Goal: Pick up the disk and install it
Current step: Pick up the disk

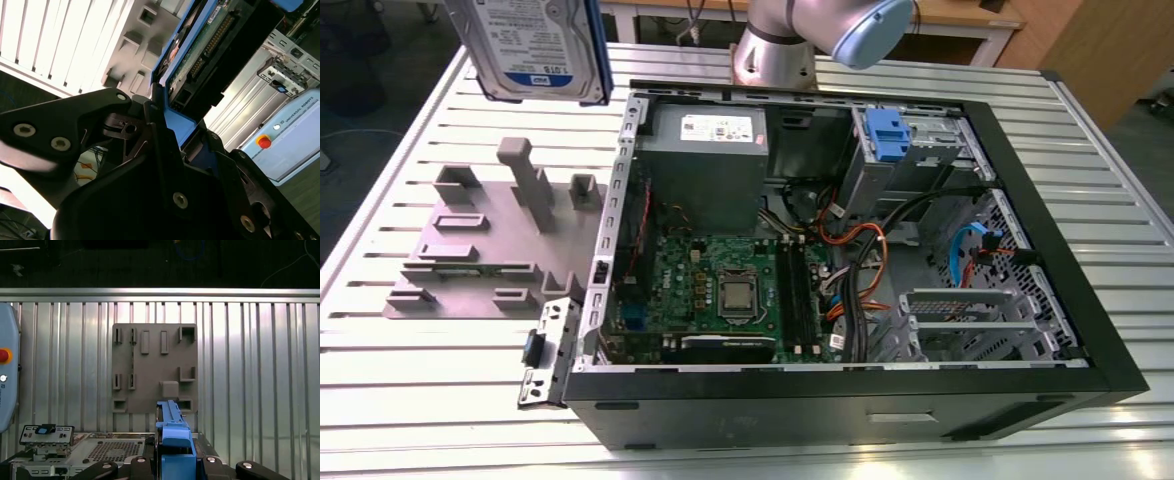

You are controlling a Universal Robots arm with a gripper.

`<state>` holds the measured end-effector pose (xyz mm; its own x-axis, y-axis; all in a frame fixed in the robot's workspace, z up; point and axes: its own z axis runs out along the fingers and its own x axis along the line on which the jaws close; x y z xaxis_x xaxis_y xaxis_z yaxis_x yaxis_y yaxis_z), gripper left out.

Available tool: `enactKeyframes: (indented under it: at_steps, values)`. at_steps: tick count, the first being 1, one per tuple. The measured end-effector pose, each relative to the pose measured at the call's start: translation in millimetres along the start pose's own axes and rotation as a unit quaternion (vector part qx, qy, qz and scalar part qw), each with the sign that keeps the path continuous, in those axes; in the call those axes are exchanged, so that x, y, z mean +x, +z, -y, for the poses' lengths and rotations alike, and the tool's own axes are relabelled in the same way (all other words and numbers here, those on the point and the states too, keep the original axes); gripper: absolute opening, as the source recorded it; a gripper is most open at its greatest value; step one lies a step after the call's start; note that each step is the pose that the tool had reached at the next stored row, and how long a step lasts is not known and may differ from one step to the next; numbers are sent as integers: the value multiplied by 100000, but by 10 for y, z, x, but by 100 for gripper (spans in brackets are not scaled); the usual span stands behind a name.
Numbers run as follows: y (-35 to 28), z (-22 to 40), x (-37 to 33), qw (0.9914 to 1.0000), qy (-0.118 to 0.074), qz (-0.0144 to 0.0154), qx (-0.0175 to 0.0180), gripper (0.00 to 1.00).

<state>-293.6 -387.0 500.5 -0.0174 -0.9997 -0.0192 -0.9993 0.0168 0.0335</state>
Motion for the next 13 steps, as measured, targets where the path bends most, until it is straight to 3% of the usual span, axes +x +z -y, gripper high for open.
enactKeyframes:
  at_steps: [6, 13]
  values:
    - [1, 19, 4, 100000, -5, -39, 1, 36]
    - [-2, 198, 0, 100000, 1, -40, 0, 36]
